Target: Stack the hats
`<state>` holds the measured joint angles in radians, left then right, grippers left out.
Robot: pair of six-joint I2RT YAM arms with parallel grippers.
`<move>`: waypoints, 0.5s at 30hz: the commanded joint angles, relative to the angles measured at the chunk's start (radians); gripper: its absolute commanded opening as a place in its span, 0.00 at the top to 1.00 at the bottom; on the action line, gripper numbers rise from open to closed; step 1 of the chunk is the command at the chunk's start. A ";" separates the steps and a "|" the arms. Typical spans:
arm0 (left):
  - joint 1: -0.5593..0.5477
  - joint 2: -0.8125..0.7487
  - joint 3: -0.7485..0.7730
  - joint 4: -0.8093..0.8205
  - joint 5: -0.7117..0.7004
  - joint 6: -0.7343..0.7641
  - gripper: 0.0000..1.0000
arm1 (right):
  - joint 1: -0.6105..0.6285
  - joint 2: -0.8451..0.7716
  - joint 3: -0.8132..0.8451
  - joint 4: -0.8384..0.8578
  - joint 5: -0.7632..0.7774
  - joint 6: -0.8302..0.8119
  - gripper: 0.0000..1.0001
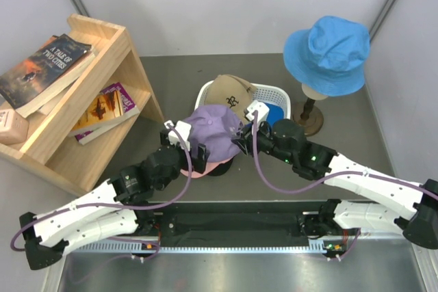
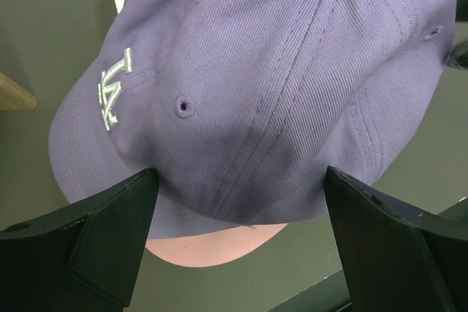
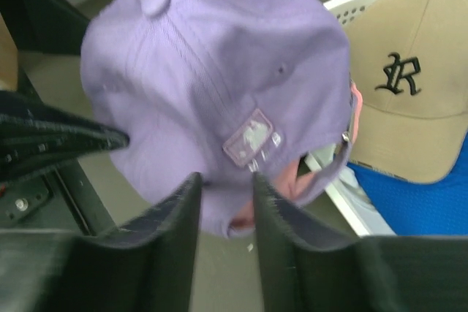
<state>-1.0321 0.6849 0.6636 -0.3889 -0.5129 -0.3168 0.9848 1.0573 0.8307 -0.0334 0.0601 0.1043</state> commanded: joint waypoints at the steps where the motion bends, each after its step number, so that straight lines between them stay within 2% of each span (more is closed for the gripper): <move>1: -0.003 -0.031 0.007 -0.033 0.011 -0.036 0.01 | 0.014 -0.085 0.044 -0.077 0.030 -0.014 0.58; 2: -0.003 -0.039 0.005 -0.030 0.017 -0.038 0.01 | 0.014 -0.098 0.044 -0.088 0.032 -0.012 0.48; 6: -0.003 -0.076 0.020 -0.015 0.042 -0.016 0.01 | 0.014 -0.167 0.050 -0.100 0.053 -0.008 0.34; 15: -0.003 -0.104 0.161 -0.015 0.074 0.076 0.01 | -0.027 -0.168 0.152 -0.118 0.142 0.029 0.24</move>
<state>-1.0321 0.6022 0.7238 -0.4313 -0.4706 -0.2974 0.9825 0.8959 0.8871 -0.1654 0.1509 0.1074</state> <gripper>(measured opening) 0.991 0.742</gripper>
